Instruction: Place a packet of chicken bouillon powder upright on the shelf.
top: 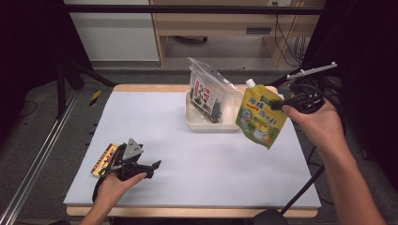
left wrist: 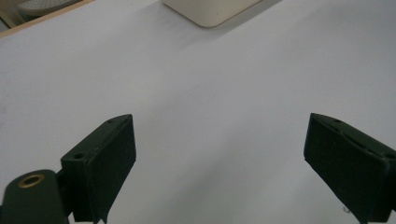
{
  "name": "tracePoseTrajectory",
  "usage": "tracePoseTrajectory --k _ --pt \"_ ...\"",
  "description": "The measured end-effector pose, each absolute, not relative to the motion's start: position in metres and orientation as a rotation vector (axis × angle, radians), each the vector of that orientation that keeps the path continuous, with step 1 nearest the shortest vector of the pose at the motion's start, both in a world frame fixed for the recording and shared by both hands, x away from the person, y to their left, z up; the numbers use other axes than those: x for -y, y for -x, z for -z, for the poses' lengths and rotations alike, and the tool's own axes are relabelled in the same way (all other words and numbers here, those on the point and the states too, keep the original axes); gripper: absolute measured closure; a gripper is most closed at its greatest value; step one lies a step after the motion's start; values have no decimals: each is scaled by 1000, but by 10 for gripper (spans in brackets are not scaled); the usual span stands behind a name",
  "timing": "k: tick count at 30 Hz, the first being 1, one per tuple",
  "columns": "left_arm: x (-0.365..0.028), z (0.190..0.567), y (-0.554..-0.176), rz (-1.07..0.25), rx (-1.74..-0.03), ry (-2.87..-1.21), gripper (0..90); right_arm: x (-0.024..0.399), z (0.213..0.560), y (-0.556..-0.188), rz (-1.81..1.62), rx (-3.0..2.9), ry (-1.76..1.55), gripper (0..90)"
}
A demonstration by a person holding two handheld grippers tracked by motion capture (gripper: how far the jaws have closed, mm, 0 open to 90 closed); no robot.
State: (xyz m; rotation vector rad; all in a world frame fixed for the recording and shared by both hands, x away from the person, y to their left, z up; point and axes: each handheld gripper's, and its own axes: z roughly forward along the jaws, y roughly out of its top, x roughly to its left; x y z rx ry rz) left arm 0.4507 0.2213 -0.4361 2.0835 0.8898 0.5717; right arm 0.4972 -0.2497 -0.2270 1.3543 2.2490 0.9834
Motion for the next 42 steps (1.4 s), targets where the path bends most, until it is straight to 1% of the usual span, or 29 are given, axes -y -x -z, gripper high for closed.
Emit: tracePoseTrajectory --k 15,24,42 --pt "-224 441 -451 -568 -899 -2097 91 246 212 -530 -993 -2149 -1419 900" --pt "-223 443 -452 -576 -899 -2103 92 238 209 -551 -1011 -2076 -1457 900" --pt "-221 444 -451 -571 -897 -2102 93 218 213 -581 -994 -2022 -1499 900"
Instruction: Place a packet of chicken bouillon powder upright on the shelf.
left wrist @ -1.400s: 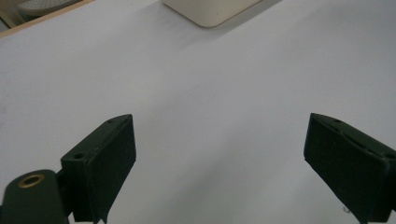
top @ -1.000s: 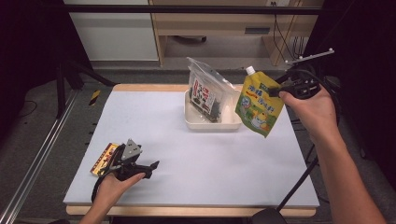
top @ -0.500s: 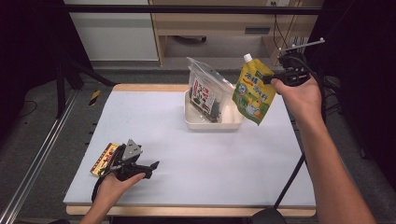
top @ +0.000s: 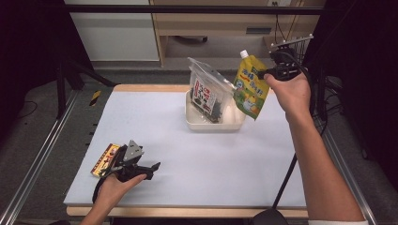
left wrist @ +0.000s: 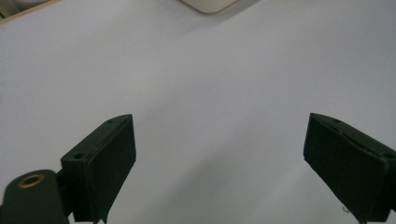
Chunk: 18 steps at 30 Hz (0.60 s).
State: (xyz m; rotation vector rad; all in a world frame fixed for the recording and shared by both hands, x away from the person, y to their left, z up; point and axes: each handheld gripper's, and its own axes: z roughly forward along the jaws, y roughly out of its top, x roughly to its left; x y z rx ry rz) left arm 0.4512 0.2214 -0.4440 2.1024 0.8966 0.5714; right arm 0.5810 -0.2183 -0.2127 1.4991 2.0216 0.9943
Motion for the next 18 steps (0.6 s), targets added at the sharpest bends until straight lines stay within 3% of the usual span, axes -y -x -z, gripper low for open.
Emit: tracePoseTrajectory --k 18 --pt "-222 444 -451 -569 -896 -2100 93 205 220 -598 -1020 -1998 -1535 900"
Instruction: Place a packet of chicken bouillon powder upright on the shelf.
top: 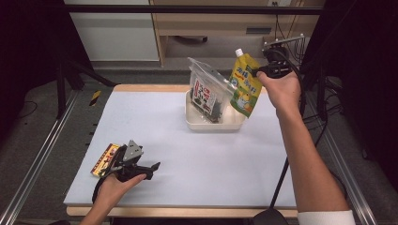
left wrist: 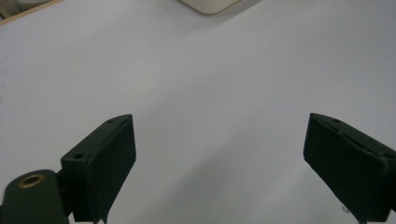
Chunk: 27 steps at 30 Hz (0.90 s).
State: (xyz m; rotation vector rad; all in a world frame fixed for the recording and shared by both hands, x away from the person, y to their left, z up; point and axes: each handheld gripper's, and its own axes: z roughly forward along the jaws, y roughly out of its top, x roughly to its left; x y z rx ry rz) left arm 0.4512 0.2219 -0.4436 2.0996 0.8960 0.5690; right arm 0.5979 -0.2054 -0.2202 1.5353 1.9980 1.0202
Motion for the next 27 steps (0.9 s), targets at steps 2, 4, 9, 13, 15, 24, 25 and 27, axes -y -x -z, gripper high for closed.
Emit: tracePoseTrajectory --k 2,4,9,13,15,24,25,27 --pt "-222 444 -451 -570 -894 -2102 93 204 221 -600 -1019 -1994 -1540 900" --pt "-222 444 -451 -570 -894 -2102 93 203 222 -601 -1020 -1993 -1541 900" --pt "-222 443 -451 -569 -895 -2100 93 202 225 -605 -1022 -1988 -1552 900" --pt "-222 444 -451 -569 -892 -2105 93 200 228 -607 -1024 -1984 -1566 900" --pt "-221 444 -451 -569 -890 -2107 93 199 229 -609 -1018 -1984 -1569 900" --pt "-220 445 -451 -567 -893 -2109 93 192 240 -619 -1014 -1974 -1604 900" --pt "-220 445 -451 -565 -891 -2109 93 191 241 -620 -1016 -1971 -1615 900" --pt "-220 445 -451 -566 -891 -2108 93 189 244 -623 -1005 -1971 -1627 900"
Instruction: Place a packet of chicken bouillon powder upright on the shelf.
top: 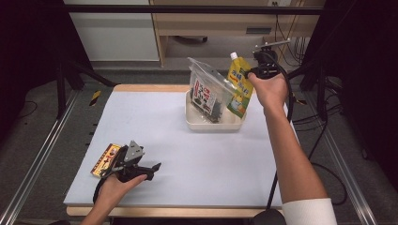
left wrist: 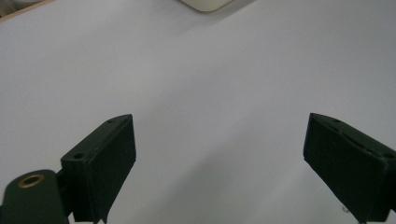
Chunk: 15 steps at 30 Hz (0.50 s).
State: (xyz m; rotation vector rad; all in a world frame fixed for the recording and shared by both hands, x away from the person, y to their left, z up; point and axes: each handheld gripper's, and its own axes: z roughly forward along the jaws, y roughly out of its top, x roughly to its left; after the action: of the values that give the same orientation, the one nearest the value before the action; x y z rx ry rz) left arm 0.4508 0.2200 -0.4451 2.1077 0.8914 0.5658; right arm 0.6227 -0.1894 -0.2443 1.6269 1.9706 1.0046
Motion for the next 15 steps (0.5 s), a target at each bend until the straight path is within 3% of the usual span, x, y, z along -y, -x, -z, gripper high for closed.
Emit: tracePoseTrajectory --k 15 --pt "-218 448 -451 -552 -887 -2124 94 185 257 -639 -969 -1974 -1662 900"
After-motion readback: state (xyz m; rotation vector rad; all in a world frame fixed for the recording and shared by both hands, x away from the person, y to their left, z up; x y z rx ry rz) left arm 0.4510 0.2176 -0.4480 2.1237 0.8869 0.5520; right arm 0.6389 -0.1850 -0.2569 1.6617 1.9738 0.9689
